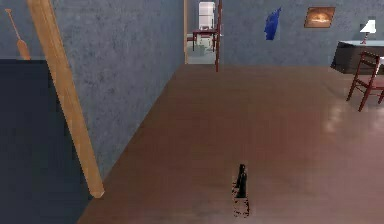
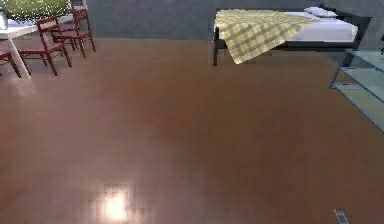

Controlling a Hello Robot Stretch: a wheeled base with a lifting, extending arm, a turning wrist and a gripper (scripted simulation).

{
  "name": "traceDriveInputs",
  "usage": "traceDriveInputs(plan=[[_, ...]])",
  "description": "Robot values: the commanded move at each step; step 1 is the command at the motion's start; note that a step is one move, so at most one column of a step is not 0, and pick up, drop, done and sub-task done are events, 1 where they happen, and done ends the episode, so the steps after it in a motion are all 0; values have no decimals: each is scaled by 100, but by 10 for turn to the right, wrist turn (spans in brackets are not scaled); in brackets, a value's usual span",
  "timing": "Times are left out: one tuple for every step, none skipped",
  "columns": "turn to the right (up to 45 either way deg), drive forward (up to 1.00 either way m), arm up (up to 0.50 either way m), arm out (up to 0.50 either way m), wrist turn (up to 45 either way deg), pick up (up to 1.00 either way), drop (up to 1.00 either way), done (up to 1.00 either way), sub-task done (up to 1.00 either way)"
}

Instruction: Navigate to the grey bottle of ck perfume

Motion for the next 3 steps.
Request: traceDriveInputs(plan=[[0, 50, 0, 0, 0, 0, 0, 0, 0], [-450, 0, 0, 0, 0, 0, 0, 0, 0], [-90, 0, 0, 0, 0, 0, 0, 0, 0]])
